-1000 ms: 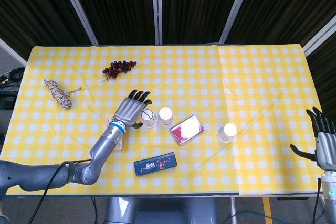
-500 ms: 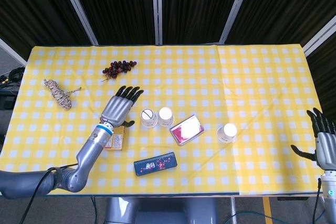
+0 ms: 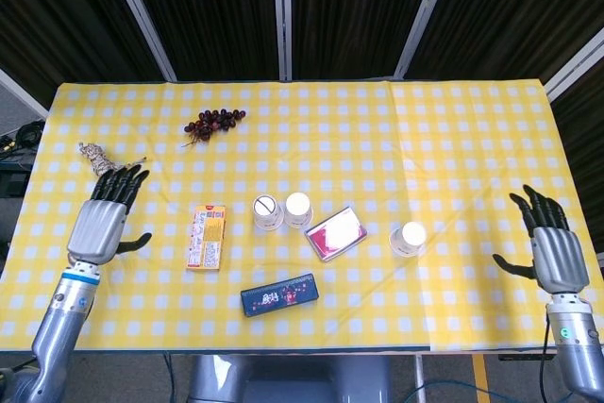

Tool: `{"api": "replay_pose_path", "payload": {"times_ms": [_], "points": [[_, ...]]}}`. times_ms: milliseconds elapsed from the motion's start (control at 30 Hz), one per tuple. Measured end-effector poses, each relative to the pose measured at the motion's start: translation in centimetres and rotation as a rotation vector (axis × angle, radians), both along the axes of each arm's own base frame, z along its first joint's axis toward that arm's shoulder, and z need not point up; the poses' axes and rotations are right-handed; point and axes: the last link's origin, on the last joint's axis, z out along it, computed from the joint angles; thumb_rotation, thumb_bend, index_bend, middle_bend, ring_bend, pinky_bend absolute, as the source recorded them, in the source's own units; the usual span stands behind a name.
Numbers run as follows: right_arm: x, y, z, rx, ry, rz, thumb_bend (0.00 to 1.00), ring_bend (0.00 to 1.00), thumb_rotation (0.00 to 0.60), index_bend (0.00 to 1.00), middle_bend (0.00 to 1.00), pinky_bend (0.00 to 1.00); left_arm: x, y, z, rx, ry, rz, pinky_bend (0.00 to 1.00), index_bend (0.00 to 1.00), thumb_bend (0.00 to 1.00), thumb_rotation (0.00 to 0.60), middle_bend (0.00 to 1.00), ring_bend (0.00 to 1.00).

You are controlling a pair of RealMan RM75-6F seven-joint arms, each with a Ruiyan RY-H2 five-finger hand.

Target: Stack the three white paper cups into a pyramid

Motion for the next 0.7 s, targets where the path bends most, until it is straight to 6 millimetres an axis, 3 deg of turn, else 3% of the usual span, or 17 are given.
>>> {"api": "replay_pose_path", "payload": {"times_ms": [133,400,533,700], "points": [[2.7,-1.2,-1.2,0.083,0.022,0.044,0.04,0.00,0.600,0.16,0.00,0.00,-0.7,-1.4,1.4,0.008,-0.006,0.000,0.00,0.00,0.13,0.600,0.00,0.00],[8.9,-4.3,-4.8,0.247,0.053,0.141,0.07,0.00,0.600,0.25,0.00,0.00,-1.2,-1.8,2.8,0.020,-0.049,0.007,0.00,0.00,0.13,0.600,0.00,0.00],[10.7,-5.8,-6.4,0.285,0.052,0.147,0.09,0.00,0.600,0.25,0.00,0.00,-1.4,-1.8,3.4,0.022,-0.062,0.008,0.00,0.00,0.13,0.600,0.00,0.00],[11.3,-6.6,-7.7,0.336,0.064,0.108,0.12,0.00,0.600,0.26,0.00,0.00,-1.5,-1.8,3.4,0.016,-0.066,0.009,0.00,0.00,0.13,0.600,0.00,0.00]]}}
